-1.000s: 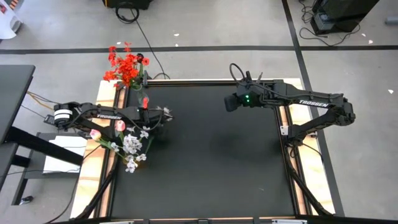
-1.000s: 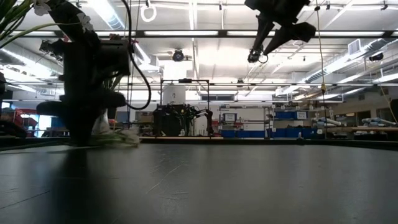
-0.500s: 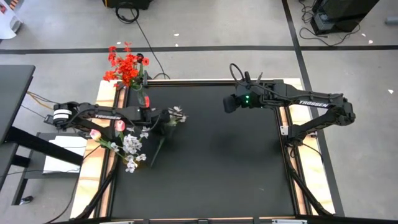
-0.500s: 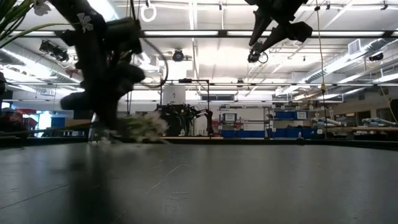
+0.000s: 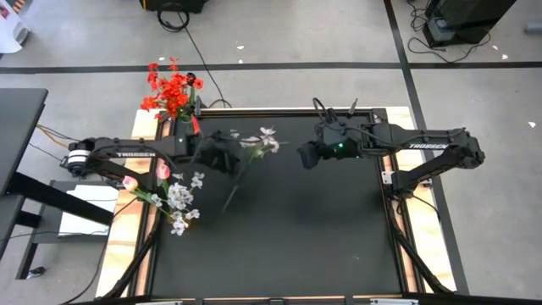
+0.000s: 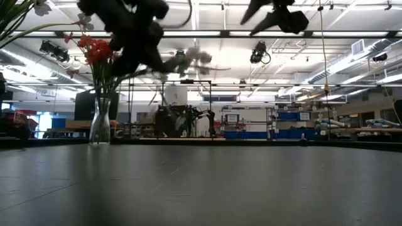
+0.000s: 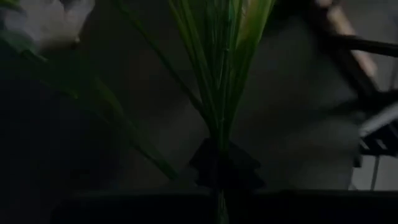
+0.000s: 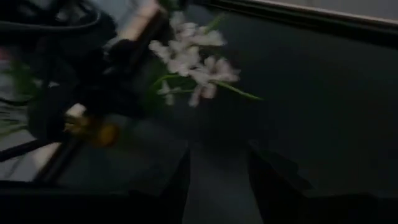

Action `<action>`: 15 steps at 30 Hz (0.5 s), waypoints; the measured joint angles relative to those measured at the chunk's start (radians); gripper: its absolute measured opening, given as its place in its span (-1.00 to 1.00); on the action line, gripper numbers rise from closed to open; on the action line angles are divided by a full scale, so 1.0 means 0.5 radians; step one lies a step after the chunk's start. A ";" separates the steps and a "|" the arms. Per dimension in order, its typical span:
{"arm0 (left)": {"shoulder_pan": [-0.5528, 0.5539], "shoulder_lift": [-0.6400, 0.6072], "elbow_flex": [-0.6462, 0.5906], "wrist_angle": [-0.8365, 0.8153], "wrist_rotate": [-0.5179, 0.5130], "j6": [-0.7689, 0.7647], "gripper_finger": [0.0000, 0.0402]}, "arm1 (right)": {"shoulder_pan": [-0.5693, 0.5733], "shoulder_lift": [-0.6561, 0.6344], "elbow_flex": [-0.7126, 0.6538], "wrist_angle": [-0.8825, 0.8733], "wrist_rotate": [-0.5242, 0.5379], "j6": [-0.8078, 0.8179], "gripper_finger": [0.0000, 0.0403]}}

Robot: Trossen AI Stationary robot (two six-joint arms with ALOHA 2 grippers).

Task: Sort flowers into vase by color
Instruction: Put the white flowers into the yellow vase

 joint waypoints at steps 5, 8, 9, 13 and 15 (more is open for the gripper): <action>-0.029 -0.002 0.239 0.021 0.002 0.284 -0.94 | 0.105 0.030 0.000 0.318 -0.059 -0.161 -0.18; -0.026 -0.002 0.370 0.025 -0.001 0.411 -0.94 | 0.159 0.076 0.000 0.504 -0.059 -0.278 -0.18; -0.025 -0.002 0.413 0.031 -0.001 0.455 -0.94 | 0.174 0.100 0.000 0.554 -0.058 -0.316 -0.18; -0.036 -0.002 0.530 0.119 0.046 0.577 -0.94 | 0.212 0.182 0.000 0.870 -0.009 -0.465 -0.18; -0.046 -0.002 0.569 0.184 0.095 0.639 -0.94 | 0.217 0.232 0.000 1.051 0.081 -0.548 -0.18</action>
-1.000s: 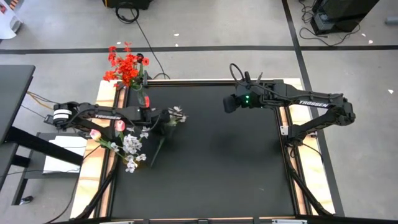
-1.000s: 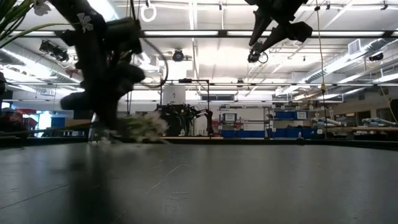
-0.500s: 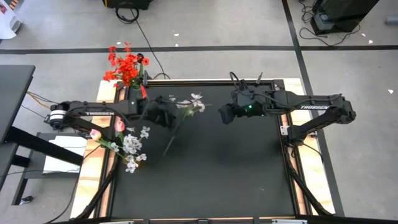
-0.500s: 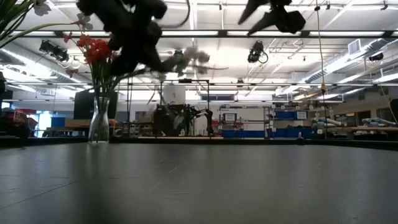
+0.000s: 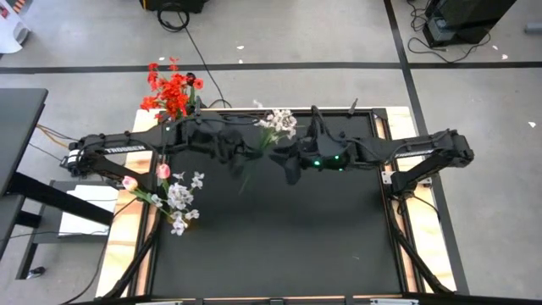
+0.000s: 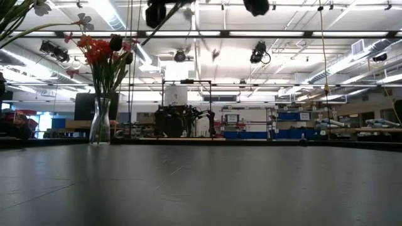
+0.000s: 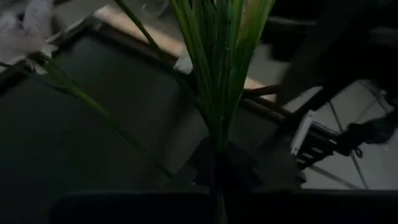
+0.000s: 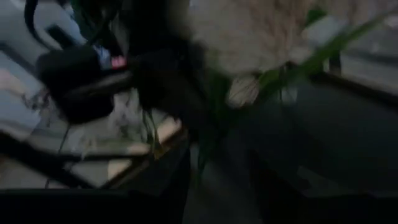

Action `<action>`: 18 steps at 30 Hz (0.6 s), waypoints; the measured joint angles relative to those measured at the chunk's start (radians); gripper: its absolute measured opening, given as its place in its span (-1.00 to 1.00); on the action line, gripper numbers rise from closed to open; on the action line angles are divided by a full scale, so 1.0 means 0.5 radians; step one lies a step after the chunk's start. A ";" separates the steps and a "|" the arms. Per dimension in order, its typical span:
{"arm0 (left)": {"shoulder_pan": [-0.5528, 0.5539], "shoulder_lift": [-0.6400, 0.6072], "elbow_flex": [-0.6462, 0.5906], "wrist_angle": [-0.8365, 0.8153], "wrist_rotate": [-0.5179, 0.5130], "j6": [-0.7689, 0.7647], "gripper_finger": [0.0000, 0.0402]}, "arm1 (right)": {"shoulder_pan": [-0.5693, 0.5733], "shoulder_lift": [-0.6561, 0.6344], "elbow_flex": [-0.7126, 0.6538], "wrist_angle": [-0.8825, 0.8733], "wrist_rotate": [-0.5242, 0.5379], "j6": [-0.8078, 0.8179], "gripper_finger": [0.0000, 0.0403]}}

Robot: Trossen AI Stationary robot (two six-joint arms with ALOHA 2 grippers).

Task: Sort flowers into vase by color
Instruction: Put the white flowers into the yellow vase

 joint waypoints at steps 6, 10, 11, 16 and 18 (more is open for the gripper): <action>-0.059 -0.001 0.020 0.121 0.031 0.117 -0.94 | -0.002 0.147 0.000 0.423 0.059 -0.210 -0.18; -0.075 -0.001 0.020 0.112 0.071 0.118 -0.94 | 0.000 0.202 0.000 0.552 0.012 -0.231 -0.19; -0.080 0.000 0.019 0.106 0.076 0.118 -0.94 | 0.001 0.211 0.000 0.552 0.011 -0.230 -0.20; -0.090 0.000 0.019 0.081 0.079 0.108 -0.93 | 0.001 0.217 0.002 0.556 0.008 -0.237 -0.46; -0.090 0.000 0.019 0.059 0.078 0.107 -0.93 | 0.001 0.214 0.002 0.553 -0.006 -0.282 -0.67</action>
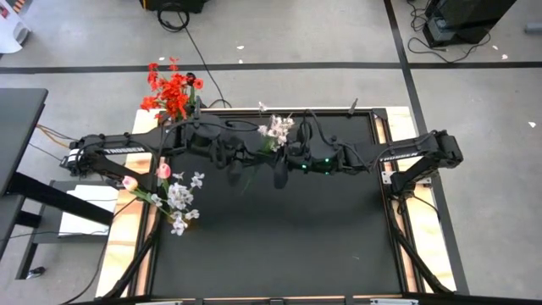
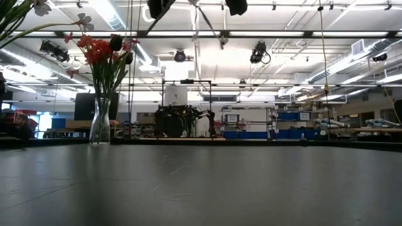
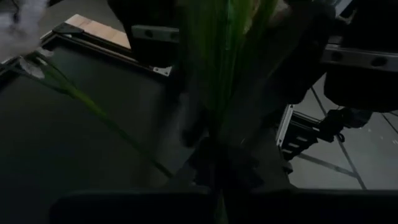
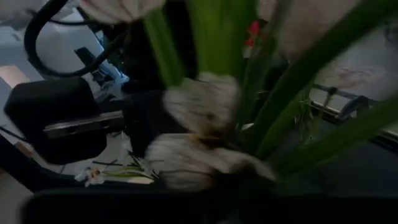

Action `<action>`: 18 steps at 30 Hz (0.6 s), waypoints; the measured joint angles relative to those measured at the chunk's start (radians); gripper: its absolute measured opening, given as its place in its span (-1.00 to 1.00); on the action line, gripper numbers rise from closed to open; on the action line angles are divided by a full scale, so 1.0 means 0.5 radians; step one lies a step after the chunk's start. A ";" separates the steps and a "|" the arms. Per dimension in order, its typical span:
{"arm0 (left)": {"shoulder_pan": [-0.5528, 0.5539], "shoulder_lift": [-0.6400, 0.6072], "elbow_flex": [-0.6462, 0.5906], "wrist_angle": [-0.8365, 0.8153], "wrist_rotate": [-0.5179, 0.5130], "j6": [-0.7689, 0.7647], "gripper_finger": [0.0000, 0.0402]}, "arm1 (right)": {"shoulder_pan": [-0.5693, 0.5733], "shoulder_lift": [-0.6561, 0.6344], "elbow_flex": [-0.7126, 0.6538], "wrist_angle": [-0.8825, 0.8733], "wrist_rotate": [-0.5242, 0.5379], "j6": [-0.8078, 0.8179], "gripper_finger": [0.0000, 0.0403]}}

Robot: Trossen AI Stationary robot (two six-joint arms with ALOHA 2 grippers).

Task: Sort flowers into vase by color
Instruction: Put the white flowers into the yellow vase

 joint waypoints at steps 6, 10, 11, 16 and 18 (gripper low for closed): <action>-0.001 0.001 0.000 -0.004 0.004 0.002 -0.69 | -0.014 -0.019 0.000 -0.001 -0.115 -0.252 -0.91; -0.001 0.001 0.000 -0.044 0.011 0.002 -0.37 | -0.056 -0.063 0.000 -0.007 -0.230 -0.318 -0.92; -0.001 0.001 0.000 -0.066 0.011 0.002 -0.29 | -0.070 -0.078 0.000 -0.011 -0.260 -0.317 -0.92; -0.001 0.000 0.002 -0.093 0.011 0.010 0.03 | -0.133 -0.129 -0.002 -0.069 -0.424 -0.327 -0.93; -0.001 0.000 0.002 -0.090 0.011 0.018 0.10 | -0.153 -0.148 -0.002 -0.081 -0.493 -0.351 -0.93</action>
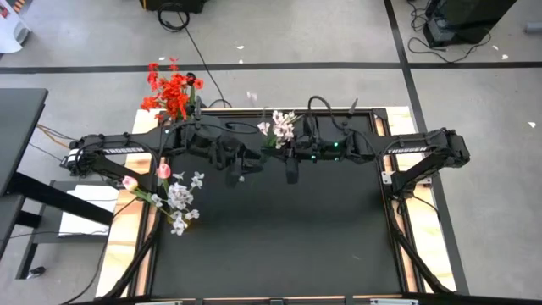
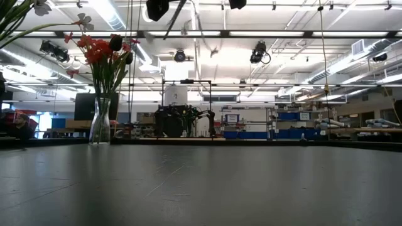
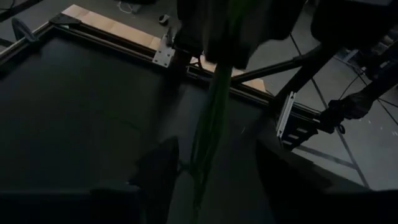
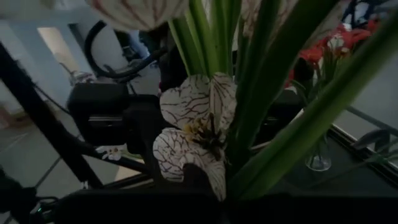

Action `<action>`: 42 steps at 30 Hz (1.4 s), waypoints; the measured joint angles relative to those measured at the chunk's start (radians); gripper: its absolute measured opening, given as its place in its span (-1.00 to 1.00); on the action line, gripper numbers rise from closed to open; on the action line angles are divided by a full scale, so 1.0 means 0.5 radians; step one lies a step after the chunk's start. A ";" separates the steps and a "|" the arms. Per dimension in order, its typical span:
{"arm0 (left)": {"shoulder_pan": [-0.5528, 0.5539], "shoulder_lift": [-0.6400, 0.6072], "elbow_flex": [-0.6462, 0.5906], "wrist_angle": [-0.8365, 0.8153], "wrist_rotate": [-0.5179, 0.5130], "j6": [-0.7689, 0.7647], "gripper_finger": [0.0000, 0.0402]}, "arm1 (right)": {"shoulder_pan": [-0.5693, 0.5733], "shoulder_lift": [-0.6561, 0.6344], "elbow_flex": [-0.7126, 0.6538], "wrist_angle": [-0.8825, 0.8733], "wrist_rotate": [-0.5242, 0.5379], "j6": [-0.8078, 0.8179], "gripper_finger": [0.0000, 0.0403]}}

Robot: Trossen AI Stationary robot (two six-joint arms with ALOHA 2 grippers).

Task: Sort flowers into vase by color
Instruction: Put the white flowers into the yellow vase

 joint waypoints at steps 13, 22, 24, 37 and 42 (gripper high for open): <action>0.040 0.001 -0.002 -0.051 -0.012 -0.016 0.16 | -0.055 -0.245 0.002 -0.015 0.209 -0.303 -0.93; 0.085 0.001 -0.002 0.076 -0.007 -0.003 0.16 | -0.068 -0.369 0.003 0.006 -0.083 -0.285 -0.93; 0.084 0.001 -0.002 0.129 -0.006 0.031 0.16 | -0.070 -0.399 0.005 0.051 -0.157 -0.246 -0.93; 0.084 0.014 -0.002 0.446 0.135 -0.009 -0.02 | -0.074 -0.225 0.003 -0.036 -0.138 -0.136 -0.93; 0.084 0.062 -0.003 0.468 0.142 -0.060 -0.04 | -0.074 -0.104 0.003 0.133 -0.208 -0.135 -0.93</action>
